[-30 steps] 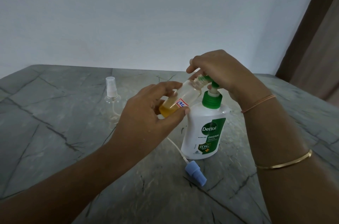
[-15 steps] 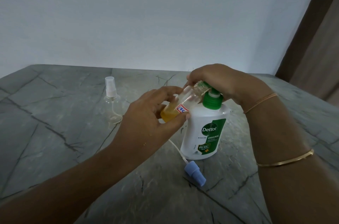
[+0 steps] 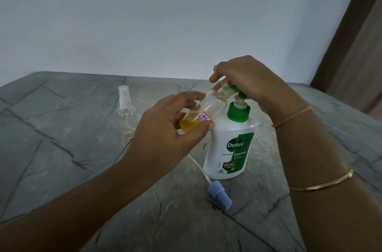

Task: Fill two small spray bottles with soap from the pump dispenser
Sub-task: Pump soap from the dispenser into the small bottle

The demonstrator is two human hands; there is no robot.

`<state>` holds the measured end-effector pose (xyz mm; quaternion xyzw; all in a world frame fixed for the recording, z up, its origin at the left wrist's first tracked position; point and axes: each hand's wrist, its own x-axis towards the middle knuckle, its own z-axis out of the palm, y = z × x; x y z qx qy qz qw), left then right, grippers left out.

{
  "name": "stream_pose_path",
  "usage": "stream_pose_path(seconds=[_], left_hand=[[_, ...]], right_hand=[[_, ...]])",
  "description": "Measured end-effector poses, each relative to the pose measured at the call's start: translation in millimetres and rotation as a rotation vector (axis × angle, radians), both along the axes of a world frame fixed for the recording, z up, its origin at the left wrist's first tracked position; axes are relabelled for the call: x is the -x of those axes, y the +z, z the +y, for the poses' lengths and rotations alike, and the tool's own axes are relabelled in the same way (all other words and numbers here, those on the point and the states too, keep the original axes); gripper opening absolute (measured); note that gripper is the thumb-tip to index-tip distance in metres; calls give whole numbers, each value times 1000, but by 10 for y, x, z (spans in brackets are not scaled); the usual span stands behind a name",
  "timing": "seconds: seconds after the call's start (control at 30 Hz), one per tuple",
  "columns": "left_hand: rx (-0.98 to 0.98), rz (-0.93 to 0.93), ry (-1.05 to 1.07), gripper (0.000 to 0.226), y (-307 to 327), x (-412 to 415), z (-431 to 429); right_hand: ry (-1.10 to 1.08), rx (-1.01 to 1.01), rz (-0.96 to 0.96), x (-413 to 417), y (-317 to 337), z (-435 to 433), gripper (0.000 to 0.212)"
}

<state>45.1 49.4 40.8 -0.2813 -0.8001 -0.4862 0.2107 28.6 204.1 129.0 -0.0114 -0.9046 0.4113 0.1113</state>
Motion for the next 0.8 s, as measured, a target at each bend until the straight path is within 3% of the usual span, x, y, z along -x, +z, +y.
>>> stream_pose_path(seconds=[0.2,0.4,0.8], left_hand=[[11,-2,3,45,-10,11,2],[23,-15,-11,46,-78,31,5],[23,-9,16,42,4,9,24]], right_hand=[[11,-128,-89,-21,12,-12,37],[19,-116,-269,-47,-16,-19,35],[19,-131,4,23,8,15,32]])
